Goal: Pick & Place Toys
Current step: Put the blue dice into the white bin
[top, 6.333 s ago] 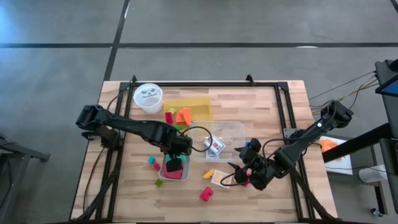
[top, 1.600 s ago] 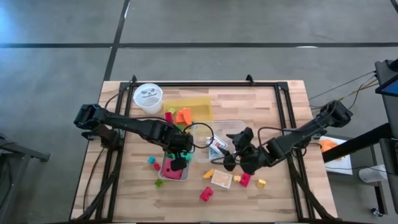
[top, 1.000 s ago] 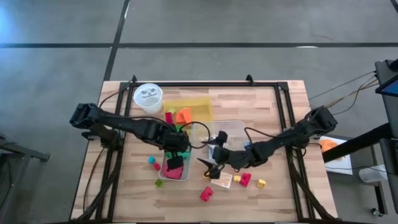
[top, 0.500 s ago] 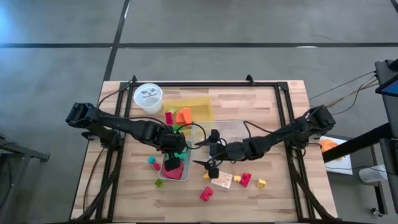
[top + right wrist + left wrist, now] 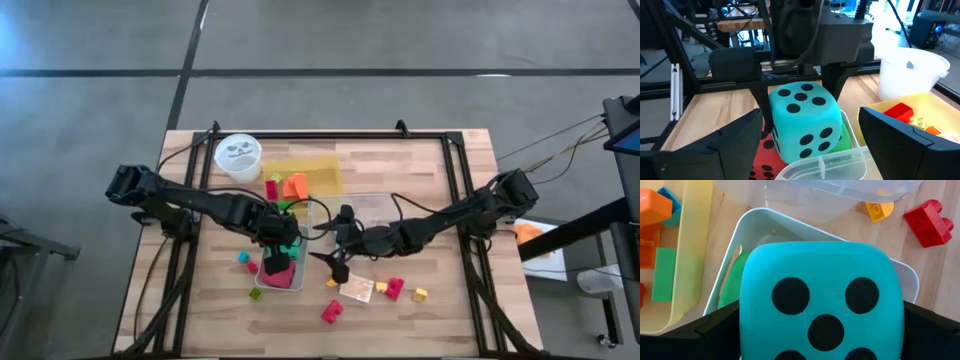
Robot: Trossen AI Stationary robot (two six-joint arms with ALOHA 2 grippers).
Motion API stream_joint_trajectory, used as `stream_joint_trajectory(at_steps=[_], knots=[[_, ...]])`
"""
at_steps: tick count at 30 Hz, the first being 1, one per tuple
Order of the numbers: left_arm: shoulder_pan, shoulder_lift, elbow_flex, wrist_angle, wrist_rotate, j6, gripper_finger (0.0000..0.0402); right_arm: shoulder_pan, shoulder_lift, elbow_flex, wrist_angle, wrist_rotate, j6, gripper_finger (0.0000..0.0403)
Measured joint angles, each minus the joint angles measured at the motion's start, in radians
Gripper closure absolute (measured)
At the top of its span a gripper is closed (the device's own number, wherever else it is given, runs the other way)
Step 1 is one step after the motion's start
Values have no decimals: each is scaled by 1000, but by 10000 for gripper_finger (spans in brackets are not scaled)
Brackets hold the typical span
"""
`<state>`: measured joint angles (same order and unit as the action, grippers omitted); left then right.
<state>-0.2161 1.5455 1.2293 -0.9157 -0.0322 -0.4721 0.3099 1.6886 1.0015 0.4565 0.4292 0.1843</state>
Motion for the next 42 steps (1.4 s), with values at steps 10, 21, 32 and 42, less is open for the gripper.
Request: stream_joint_trajectory(at_steps=[10, 21, 32, 42], knots=[[0, 0, 0, 7, 0, -5, 2, -10, 76, 54, -7, 18, -16, 156], [0, 0, 0, 39, 0, -11, 2, -16, 94, 79, 3, 15, 4, 381], [0, 0, 0, 48, 15, -11, 2, -26, 176, 174, -49, -51, -6, 395], [0, -13, 0, 61, 34, -12, 2, -27, 228, 249, -98, -102, 0, 395]])
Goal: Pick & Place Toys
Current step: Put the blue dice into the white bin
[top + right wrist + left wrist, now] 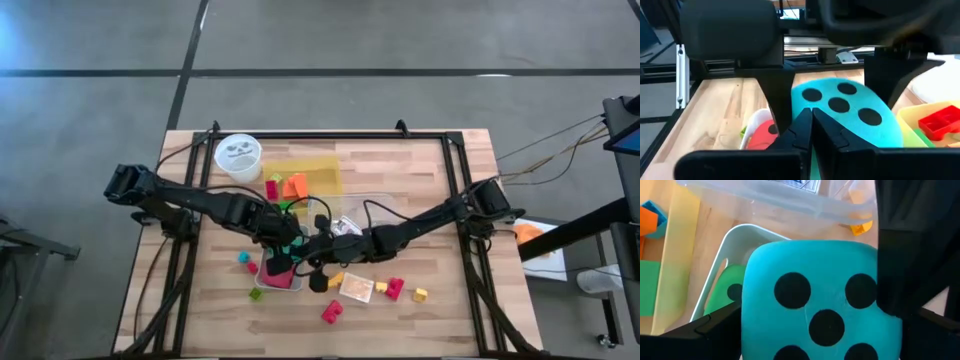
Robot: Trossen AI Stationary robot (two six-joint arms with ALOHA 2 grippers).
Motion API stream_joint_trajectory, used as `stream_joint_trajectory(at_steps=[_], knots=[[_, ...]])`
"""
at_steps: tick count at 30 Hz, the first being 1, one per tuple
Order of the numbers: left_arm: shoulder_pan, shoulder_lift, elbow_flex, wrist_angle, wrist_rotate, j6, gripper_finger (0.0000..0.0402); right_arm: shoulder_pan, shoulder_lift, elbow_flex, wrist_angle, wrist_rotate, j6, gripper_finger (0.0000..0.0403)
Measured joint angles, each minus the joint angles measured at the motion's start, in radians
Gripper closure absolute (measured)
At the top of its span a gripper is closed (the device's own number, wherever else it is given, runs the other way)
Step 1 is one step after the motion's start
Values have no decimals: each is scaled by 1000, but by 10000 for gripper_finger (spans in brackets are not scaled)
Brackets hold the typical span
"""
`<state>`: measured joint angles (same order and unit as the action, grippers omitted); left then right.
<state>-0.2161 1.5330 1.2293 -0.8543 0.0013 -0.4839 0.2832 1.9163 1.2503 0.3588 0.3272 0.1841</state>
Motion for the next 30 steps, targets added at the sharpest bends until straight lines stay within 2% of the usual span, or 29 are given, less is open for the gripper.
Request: stream_joint_trajectory(at_steps=[8, 15, 30], knots=[[0, -14, -6, -1, 12, -7, 2, -4, 15, 21, -15, 1, 19, 395], [0, -16, -72, 50, 69, -40, 2, -9, 26, 21, -28, 0, 44, 395], [-1, -27, -84, 78, 77, -41, 2, -19, 26, 32, -42, -47, 46, 395]])
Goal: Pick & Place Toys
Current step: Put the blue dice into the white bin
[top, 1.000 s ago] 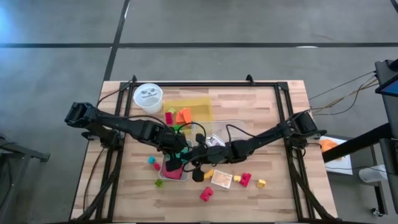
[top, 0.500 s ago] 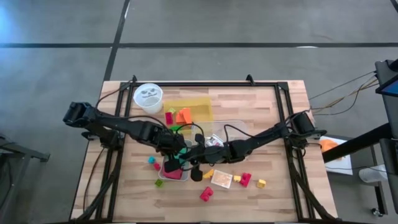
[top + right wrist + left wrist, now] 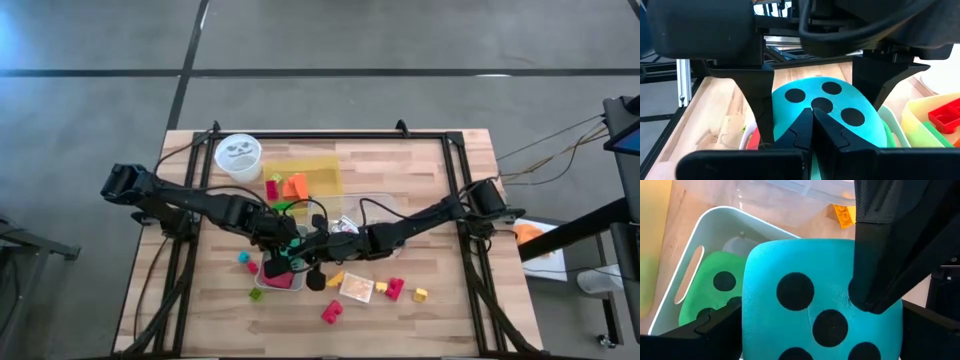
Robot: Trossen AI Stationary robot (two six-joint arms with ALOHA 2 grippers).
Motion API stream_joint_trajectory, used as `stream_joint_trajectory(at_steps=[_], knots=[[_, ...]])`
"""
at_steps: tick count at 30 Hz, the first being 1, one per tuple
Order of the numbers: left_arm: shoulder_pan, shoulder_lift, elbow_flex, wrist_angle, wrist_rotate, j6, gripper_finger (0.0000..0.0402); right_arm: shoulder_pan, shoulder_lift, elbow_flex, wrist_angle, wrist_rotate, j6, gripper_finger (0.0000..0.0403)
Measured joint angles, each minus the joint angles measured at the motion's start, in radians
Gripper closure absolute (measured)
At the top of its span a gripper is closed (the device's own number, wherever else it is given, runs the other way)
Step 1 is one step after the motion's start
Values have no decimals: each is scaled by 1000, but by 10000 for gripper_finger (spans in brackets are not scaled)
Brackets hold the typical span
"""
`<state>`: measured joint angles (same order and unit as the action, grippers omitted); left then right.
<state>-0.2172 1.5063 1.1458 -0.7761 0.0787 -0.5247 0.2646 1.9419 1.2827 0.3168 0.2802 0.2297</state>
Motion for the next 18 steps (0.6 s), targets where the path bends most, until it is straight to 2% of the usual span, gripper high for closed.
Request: stream_joint_trajectory(at_steps=[18], knots=[[0, -15, -2, 36, -17, 0, 2, -6, -3, 1, -34, -25, 34, 395]])
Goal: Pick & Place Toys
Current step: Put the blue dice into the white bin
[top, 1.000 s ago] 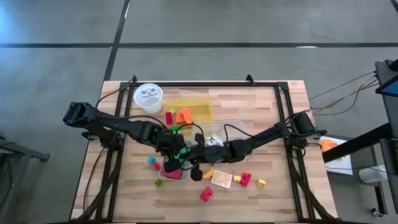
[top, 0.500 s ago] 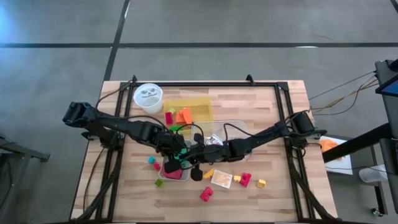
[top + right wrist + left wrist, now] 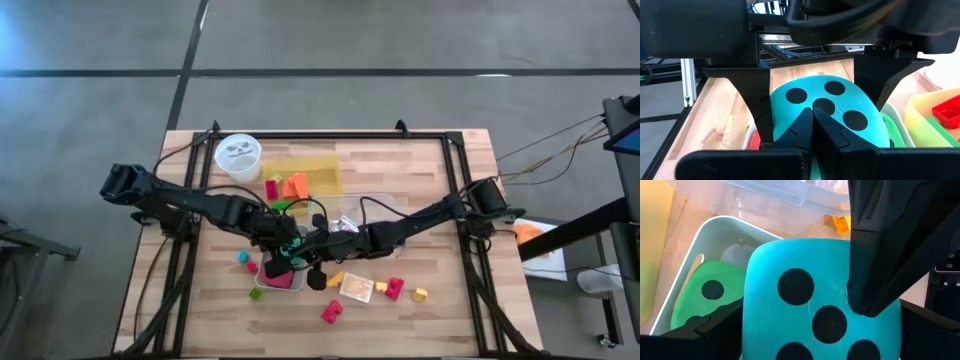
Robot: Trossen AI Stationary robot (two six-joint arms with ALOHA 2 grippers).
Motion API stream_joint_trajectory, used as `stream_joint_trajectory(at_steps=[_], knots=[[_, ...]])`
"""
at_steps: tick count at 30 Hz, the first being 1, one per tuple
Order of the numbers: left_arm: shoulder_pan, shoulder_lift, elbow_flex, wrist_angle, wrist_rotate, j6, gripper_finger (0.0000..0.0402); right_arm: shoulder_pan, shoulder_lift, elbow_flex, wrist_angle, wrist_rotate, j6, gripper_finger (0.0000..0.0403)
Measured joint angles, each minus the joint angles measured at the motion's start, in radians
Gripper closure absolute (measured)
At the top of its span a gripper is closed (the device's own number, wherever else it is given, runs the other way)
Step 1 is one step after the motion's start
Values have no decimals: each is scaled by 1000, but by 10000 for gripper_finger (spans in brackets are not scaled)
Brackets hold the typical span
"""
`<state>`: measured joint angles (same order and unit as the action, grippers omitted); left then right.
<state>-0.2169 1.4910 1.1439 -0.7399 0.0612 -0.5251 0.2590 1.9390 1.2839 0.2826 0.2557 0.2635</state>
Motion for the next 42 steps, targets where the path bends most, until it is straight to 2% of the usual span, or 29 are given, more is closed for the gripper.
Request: stream_joint_trajectory(at_steps=[17, 21, 29, 42], knots=[[-1, -18, 0, 0, -17, -7, 2, -2, 50, 52, -41, -26, 8, 395], [1, -60, 5, 41, -37, -8, 2, -2, 49, 59, -53, -30, 9, 395], [1, -145, 4, 20, -45, -4, 2, -2, 50, 65, -59, -31, 6, 395], [-3, -170, 3, -195, -16, -31, 2, -2, 45, 67, -63, -30, -15, 395]])
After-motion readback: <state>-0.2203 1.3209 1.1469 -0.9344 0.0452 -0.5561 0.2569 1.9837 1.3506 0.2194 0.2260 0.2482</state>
